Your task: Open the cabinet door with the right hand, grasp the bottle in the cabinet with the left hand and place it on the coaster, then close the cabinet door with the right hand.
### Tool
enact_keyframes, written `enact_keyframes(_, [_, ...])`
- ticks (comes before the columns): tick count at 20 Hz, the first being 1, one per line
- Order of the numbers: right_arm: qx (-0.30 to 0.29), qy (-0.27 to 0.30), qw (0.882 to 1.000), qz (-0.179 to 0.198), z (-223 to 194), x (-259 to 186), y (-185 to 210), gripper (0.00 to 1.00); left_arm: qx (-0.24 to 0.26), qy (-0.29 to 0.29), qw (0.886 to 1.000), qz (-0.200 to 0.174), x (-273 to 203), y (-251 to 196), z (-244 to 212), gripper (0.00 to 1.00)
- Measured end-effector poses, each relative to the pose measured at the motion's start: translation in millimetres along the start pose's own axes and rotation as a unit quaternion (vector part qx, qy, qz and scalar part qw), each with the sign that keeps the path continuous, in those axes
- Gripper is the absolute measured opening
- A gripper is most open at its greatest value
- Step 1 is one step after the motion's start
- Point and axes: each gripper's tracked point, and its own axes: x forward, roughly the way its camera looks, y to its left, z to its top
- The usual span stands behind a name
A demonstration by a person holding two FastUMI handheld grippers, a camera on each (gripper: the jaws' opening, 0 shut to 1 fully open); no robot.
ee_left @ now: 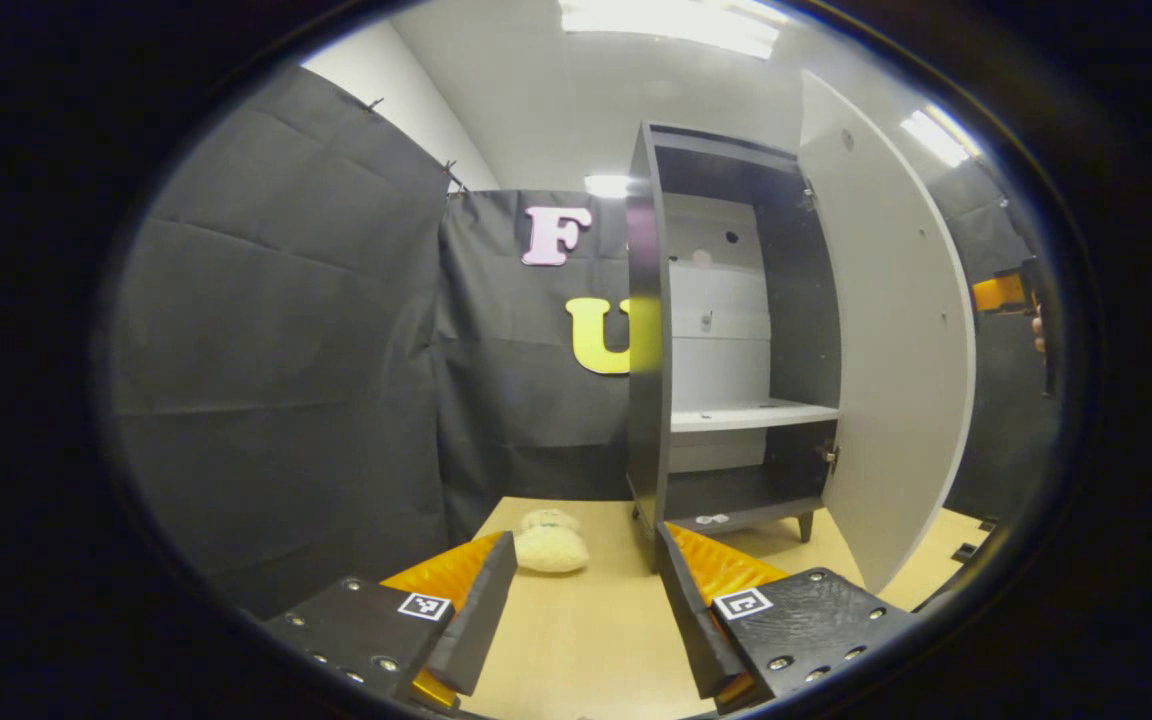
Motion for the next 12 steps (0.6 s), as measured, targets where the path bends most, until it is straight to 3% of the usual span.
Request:
enact_keyframes(8, [0.011,-0.005,0.999,0.037,1.1,20.9,53.2,0.91,-0.003,0.002,1.0,0.014,-3.6,31.6,-7.0,0.84])
enact_keyframes(9, [0.014,-0.008,0.999,0.042,1.9,24.6,60.8,0.91,-0.003,0.002,1.0,0.016,-5.5,37.0,-6.4,0.8])
enact_keyframes(10, [0.016,-0.009,0.999,0.048,2.8,28.1,68.2,0.91,-0.002,0.001,1.0,0.02,-5.9,41.9,-6.3,0.84])
enact_keyframes(11, [0.018,-0.01,0.998,0.053,2.4,33.3,75.6,0.91,-0.001,0.002,1.0,0.022,-6.6,47.3,-6.3,0.8])
enact_keyframes(12, [0.02,-0.01,0.998,0.059,2.1,38.3,83.3,0.91,-0.002,0.002,1.0,0.024,-8.2,51.4,-6.8,0.84])
